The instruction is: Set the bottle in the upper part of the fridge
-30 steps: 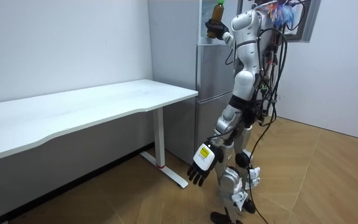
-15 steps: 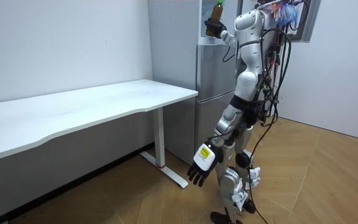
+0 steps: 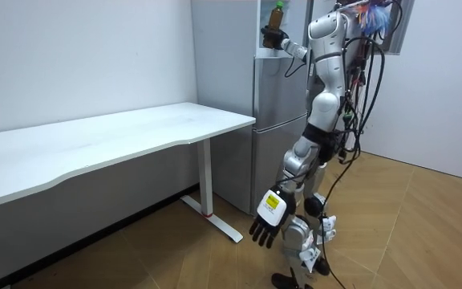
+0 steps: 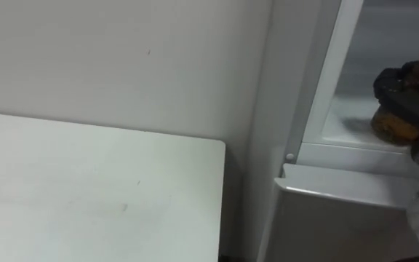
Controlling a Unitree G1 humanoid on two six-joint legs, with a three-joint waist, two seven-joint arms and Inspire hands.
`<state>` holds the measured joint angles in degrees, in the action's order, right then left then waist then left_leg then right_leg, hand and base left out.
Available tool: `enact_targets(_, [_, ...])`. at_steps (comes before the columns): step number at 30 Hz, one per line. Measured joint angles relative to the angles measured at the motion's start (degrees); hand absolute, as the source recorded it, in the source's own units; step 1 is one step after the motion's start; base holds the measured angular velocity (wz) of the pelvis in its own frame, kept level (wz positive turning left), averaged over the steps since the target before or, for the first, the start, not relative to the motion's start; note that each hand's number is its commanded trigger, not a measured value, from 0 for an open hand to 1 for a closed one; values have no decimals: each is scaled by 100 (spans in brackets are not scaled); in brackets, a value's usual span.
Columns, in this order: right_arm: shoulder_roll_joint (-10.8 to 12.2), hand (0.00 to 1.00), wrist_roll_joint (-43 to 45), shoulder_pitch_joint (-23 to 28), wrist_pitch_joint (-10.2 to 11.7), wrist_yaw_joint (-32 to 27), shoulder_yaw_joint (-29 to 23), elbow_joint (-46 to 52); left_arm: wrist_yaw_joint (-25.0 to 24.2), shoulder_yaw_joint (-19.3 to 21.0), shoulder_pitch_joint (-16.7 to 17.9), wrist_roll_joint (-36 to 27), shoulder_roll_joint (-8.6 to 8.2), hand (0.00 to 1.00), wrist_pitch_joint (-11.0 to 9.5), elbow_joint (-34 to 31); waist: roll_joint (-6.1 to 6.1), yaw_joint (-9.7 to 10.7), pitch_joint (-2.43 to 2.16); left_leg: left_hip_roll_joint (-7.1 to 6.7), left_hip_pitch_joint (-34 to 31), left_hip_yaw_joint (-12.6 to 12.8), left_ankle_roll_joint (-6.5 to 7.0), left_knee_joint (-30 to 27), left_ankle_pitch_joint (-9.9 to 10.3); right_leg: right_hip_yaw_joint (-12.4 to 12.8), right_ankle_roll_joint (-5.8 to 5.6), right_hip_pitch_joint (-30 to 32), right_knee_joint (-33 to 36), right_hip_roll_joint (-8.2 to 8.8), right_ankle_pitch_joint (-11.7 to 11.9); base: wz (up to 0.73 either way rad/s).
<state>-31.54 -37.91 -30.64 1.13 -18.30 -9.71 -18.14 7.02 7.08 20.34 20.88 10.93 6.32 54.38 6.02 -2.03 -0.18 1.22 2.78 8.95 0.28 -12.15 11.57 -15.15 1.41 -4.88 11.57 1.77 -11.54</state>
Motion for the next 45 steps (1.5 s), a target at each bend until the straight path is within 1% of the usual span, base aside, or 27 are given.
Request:
enact_targets(2, [-113,100,-30,-47,4,138,92,-228,-16,0,-2,-1,2,0,15,-20,26,-1,-12,14,-8,-21,2,-84,26,-56,0,-18,1,2,0,5])
enact_targets(4, [-203,100,-48,-162,0,221,213,-476,-23,0,-23,-26,5,0,14,-42,46,-15,-14,23,-5,-28,-1,-114,32,-76,4,-27,21,1,5,2])
enact_targets(7, [-245,100,-44,-314,6,354,234,-862,-42,-1,-53,-48,20,0,14,-47,41,-106,-1,62,28,-56,-6,-122,43,-85,19,-66,24,1,23,0])
enact_targets(8, [-291,100,-48,-321,7,376,241,-996,-68,-1,-51,-51,43,0,17,-51,29,-152,18,69,27,-99,-16,-109,62,-96,20,-88,18,10,26,7])
enact_targets(10, [-344,100,-29,-321,-2,408,252,-1154,-114,0,-33,-51,81,0,58,-55,54,-200,8,68,26,-142,-25,-139,79,-115,20,-99,0,11,22,7])
enact_targets(12, [-450,100,-35,-321,5,443,288,-1296,-119,0,24,-55,99,0,80,-56,62,-279,1,32,11,-157,-25,-156,78,-167,24,-125,-100,9,25,4])
enact_targets(15, [-498,100,-33,-321,33,468,288,-1405,-99,4,150,-39,107,0,80,-53,63,-300,2,18,66,-181,-24,-150,77,-220,20,-205,-110,12,27,9])
enact_targets(18, [-509,100,3,-310,166,512,305,-1570,-95,3,205,-55,113,0,79,-23,64,-296,5,6,100,-269,-24,-152,80,-243,2,-336,-204,-4,42,11])
enact_targets(20, [-547,100,2,-310,202,575,323,-1625,-95,2,204,-67,114,0,74,-26,64,-304,5,3,93,-285,-24,-151,79,-252,2,-337,-203,-5,41,6])
enact_targets(23, [-590,100,66,-311,231,716,329,-1728,-94,2,221,-126,114,0,76,-43,64,-314,5,0,91,-280,-24,-156,79,-304,0,-348,-199,5,40,4])
enact_targets(27, [-590,100,290,-308,259,782,344,-1748,-90,8,310,-263,114,0,75,-53,55,-333,5,3,95,-280,-23,-162,79,-325,0,-346,-192,10,40,0])
enact_targets(28, [-590,84,310,-307,259,783,344,-1748,-90,12,317,-263,114,0,75,-53,55,-335,5,4,95,-280,-23,-162,79,-335,0,-346,-191,11,40,0])
enact_targets(29, [-590,64,347,-305,282,815,347,-1808,-91,31,316,-268,114,0,75,-54,44,-334,8,9,94,-293,-24,-168,79,-370,0,-356,-196,13,40,4])
enact_targets(30, [-590,21,357,-299,350,861,343,-1894,-91,84,307,-279,114,0,75,-54,41,-341,8,9,101,-295,-24,-175,80,-387,0,-375,-200,13,41,5])
enact_targets(31, [-590,0,364,-299,384,881,344,-1936,-91,113,299,-284,115,0,75,-54,38,-342,10,10,114,-299,-25,-177,80,-396,0,-395,-205,13,41,6])
enact_targets(33, [-603,0,431,-290,448,966,346,-2110,-90,128,290,-358,149,0,80,-55,26,-384,10,11,193,-301,-28,-178,93,-413,-1,-487,-259,11,40,4])
enact_targets(35, [-650,0,451,-271,448,983,340,-2203,-90,128,274,-436,163,0,93,-50,23,-438,11,10,202,-309,-26,-195,99,-449,-2,-520,-290,13,39,3])
enact_targets(37, [-700,0,452,-264,448,1025,325,-2302,-90,128,276,-445,166,0,134,-31,21,-477,12,10,170,-330,-21,-247,111,-478,-3,-518,-286,16,39,6])
enact_targets(39, [-713,0,472,-284,445,1052,289,-2428,-90,126,294,-444,183,0,221,6,21,-522,11,8,153,-351,-20,-278,112,-494,-6,-520,-281,17,41,4])
enact_targets(41, [-717,0,529,-256,466,1078,273,-2485,-90,125,316,-452,205,0,247,13,17,-552,12,10,132,-369,-15,-326,122,-519,-8,-536,-281,14,47,7])
enact_targets(45, [-760,0,731,-243,500,1081,233,-2674,-91,121,316,-456,282,0,246,13,-6,-574,11,12,47,-449,-1,-459,147,-600,-16,-554,-281,11,55,12])
